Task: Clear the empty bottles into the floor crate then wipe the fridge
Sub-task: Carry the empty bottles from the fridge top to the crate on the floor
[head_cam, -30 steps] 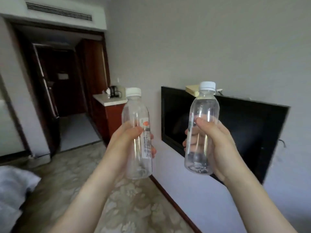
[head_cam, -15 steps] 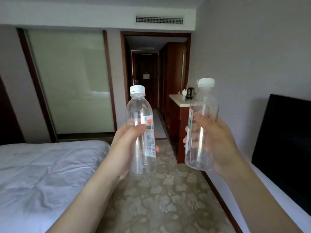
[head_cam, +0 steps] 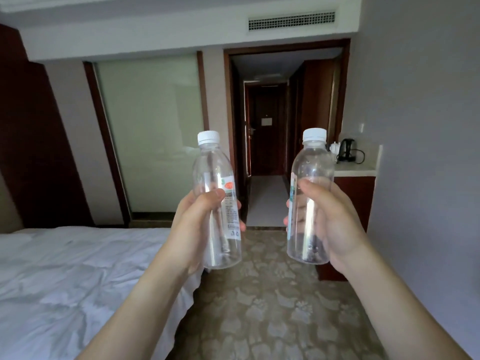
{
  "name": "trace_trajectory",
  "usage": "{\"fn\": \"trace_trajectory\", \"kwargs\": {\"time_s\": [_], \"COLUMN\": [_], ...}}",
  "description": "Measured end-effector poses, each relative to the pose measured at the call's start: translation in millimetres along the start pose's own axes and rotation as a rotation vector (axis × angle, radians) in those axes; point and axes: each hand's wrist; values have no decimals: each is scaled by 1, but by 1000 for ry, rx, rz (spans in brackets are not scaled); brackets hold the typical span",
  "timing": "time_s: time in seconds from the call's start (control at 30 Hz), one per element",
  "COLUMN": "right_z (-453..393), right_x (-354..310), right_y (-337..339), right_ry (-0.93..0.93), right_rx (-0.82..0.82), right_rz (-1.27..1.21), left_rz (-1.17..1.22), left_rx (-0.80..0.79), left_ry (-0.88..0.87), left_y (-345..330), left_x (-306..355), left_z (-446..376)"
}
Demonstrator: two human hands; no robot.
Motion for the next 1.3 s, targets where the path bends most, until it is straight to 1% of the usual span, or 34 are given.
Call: {"fn": "trace_trajectory", "kwargs": {"time_s": [0.13,0.3,0.47,0.6,0.83,0.93,1.13,1.3], "right_z": [-79,-163,-246,-322,-488,-550,-657,-750], "right_x": [29,74,138,201,284,312,376,452], "right_y": [22,33,35,33,15,11,11,22], "right_ry": [-6,-23,-39,-37,-22,13,7,-30], "right_rx": [-24,-55,-77,-83,-97,-95,-116,-165], "right_rz": [4,-53,-70,-81,-39,-23,-33,-106], "left_rz": [-49,-48,-44,-38,11,1,-27,-48], "left_rx": [-21,-30,19,17,52,29,-13,27], "left_ry": [-56,-74,-62,-65,-99,-107,-88,-95], "left_y": [-24,-22,2,32,85,98,118,136], "left_x": [6,-6,-32,-53,-63,-62,-76,-107], "left_z": [-84,-170,-264,-353,-536,-611,-737,-841]}}
Point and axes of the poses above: each hand's wrist, its own z-axis away from the middle knuckle, its own y-axis out of the back of the hand, x = y × z, and after that the axes turned 11 degrees about y, right-handed
